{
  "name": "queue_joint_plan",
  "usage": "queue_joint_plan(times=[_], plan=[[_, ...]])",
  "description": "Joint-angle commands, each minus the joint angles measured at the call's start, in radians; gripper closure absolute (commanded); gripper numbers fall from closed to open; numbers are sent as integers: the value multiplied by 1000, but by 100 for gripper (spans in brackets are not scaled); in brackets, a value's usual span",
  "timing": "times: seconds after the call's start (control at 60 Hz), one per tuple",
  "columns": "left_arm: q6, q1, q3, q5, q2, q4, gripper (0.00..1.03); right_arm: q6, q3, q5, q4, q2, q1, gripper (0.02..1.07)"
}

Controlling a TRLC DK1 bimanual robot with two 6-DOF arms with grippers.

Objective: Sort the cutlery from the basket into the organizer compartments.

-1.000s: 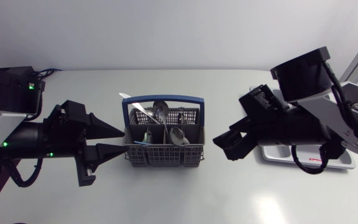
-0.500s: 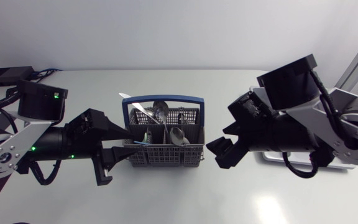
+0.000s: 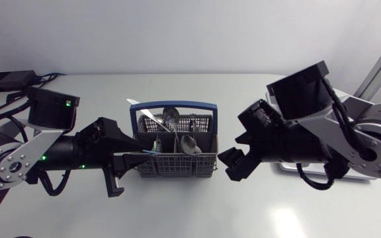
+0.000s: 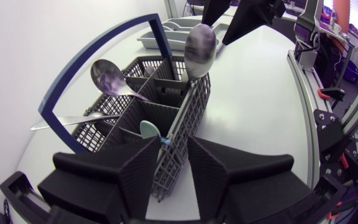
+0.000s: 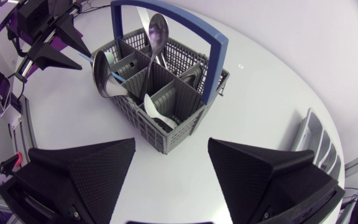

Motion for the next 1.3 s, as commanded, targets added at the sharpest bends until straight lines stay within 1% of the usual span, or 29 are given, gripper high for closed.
queue_joint_plan(times=[0.0,0.15,0.183,0.25,0.267,0.3,0.5,0.633,0.867,1.0,1.067,1.133,1.167,1.183,1.217,1.283], plan=[[5,-11,-13,-2,14,19,75,-4,-34,10,10,12,11,23],[-2,-20,-8,-5,28,31,75,-4,-36,10,10,16,13,23],[-4,-24,-4,-8,34,31,80,-4,-38,10,10,14,13,23],[-5,-27,-2,-8,41,31,81,-4,-41,10,12,14,13,23],[-5,-27,0,-8,42,31,85,-4,-42,10,13,14,13,23],[-5,-29,1,-10,45,31,88,-4,-44,10,13,14,13,23],[-11,-29,26,-10,42,19,90,-4,-54,12,19,12,16,23],[-33,-24,73,-10,5,-36,90,-10,-51,18,24,5,25,23],[-25,-4,211,-1,-50,-232,92,-13,-47,27,25,2,46,23],[-16,11,207,4,-75,-251,91,-11,-54,33,25,2,59,22],[-7,20,185,4,-75,-251,85,-10,-57,36,25,2,62,21],[-1,36,173,1,-67,-263,84,-10,-62,36,24,2,63,21],[4,32,177,-4,-64,-283,84,-10,-62,38,25,2,63,21],[5,29,181,-10,-62,-297,81,-10,-64,38,24,2,63,21],[7,26,184,-16,-62,-306,80,-10,-67,38,25,2,63,21],[10,2,197,-54,-58,-341,79,-10,-70,38,25,2,65,21]])
